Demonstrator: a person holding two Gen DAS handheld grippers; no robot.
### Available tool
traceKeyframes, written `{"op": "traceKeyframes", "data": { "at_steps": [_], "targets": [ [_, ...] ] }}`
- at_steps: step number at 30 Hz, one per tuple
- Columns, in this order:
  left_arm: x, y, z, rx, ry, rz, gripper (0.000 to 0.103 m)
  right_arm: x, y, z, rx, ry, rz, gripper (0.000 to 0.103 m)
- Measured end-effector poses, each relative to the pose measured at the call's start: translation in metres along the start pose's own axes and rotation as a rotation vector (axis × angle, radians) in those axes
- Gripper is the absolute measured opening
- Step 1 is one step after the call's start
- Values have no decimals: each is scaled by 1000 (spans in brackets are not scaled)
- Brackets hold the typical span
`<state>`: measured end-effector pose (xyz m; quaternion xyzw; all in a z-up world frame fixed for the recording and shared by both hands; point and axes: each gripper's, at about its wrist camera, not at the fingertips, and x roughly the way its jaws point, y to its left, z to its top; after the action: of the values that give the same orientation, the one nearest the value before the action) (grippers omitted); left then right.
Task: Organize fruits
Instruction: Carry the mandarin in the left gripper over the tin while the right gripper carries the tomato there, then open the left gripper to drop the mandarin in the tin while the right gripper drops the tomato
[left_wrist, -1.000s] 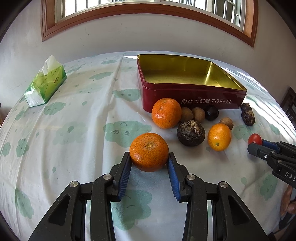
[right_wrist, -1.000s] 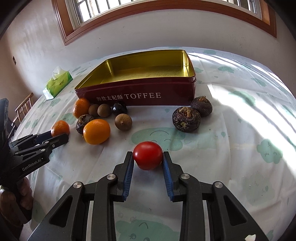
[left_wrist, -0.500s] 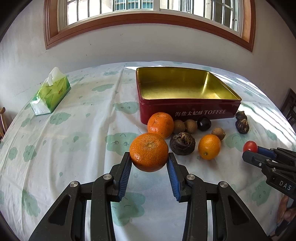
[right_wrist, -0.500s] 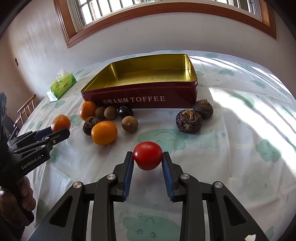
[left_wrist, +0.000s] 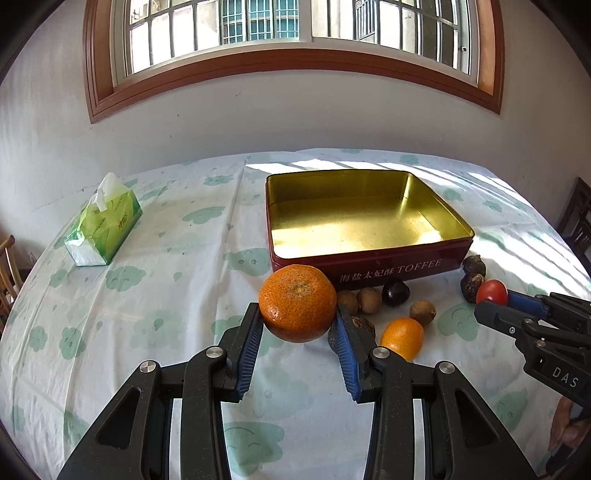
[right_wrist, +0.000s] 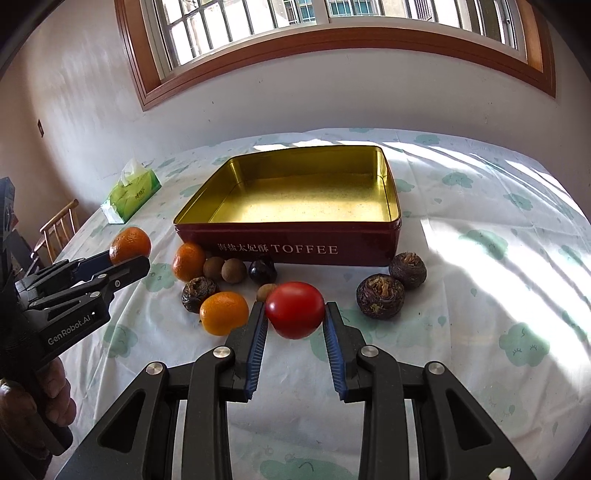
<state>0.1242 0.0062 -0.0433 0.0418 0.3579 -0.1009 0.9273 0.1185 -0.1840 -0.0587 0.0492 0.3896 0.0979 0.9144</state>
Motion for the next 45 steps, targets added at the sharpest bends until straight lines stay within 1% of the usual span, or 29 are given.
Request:
{"op": "traceKeyframes", "data": {
  "at_steps": [9, 12, 18, 21, 25, 31, 34, 37, 38, 41, 45],
  "targets": [
    [7, -9, 34, 23, -40, 5, 40, 7, -3, 36, 1, -49, 0, 29],
    [14, -11, 49, 31, -51, 4, 40, 16, -9, 48, 12, -53, -3, 29],
    [37, -16, 77, 56, -66, 27, 40, 39, -21, 69, 31, -43, -8, 29],
    [56, -15, 89, 59, -48, 41, 40, 56, -26, 76, 38, -25, -14, 29],
    [84, -9, 100, 47, -2, 31, 40, 77, -33, 83, 42, -1, -24, 29],
    [118, -3, 101, 31, 78, 22, 41, 103, -37, 85, 40, 37, -33, 30],
    [125, 0, 99, 11, 89, 15, 42, 105, -38, 85, 32, 31, -43, 31],
    [127, 2, 99, 3, 87, 4, 45, 105, -39, 85, 32, 24, -45, 31],
    [125, 1, 99, 5, 79, 7, 49, 105, -40, 85, 33, 21, -45, 32],
    [120, 2, 98, 9, 56, 18, 67, 102, -41, 85, 39, 8, -45, 37],
    [104, 9, 98, 12, 14, 31, 68, 85, -48, 79, 71, -8, -29, 37]
  ]
}}
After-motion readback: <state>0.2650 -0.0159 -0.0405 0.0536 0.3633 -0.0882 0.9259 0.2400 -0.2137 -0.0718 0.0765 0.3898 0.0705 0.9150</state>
